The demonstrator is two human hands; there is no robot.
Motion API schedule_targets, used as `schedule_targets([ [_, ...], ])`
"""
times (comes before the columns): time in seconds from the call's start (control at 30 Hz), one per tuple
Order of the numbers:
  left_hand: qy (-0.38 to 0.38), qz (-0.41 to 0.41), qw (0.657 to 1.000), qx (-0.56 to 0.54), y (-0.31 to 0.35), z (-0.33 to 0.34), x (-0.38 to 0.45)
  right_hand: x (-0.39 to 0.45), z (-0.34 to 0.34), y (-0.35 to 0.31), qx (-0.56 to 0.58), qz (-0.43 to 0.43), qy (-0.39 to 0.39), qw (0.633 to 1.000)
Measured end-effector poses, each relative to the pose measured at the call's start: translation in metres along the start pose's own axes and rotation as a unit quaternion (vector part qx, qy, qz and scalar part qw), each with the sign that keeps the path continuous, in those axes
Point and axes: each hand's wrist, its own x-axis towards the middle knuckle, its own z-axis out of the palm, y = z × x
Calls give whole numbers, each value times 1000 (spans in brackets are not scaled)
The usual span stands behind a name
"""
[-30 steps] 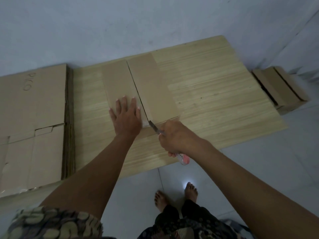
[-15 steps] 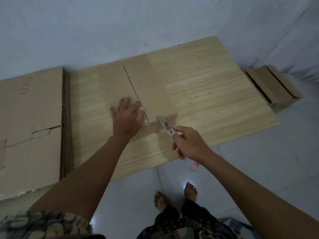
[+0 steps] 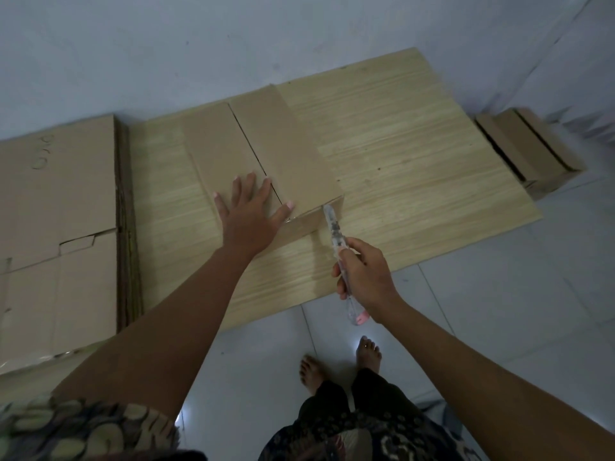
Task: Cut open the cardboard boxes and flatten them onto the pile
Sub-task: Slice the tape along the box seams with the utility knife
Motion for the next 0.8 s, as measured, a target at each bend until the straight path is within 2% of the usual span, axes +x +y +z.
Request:
schedule_targets([
  [0.3, 20, 11, 1000, 4, -1, 1, -2, -3, 8, 5, 12, -2, 17, 1000],
  [0.4, -3, 14, 1000, 9, -3, 1, -2, -1, 7, 3, 13, -14, 19, 1000],
  [0.47, -19, 33, 999, 23, -6, 1, -3, 1, 8, 2, 14, -17, 24, 999],
  [0.63, 26, 95, 995, 29, -15, 3, -10, 10, 14, -7, 11, -5, 19, 1000],
  [0.8, -10, 145, 989, 13, -28, -6, -8, 27, 17, -20, -10, 36, -37, 999],
])
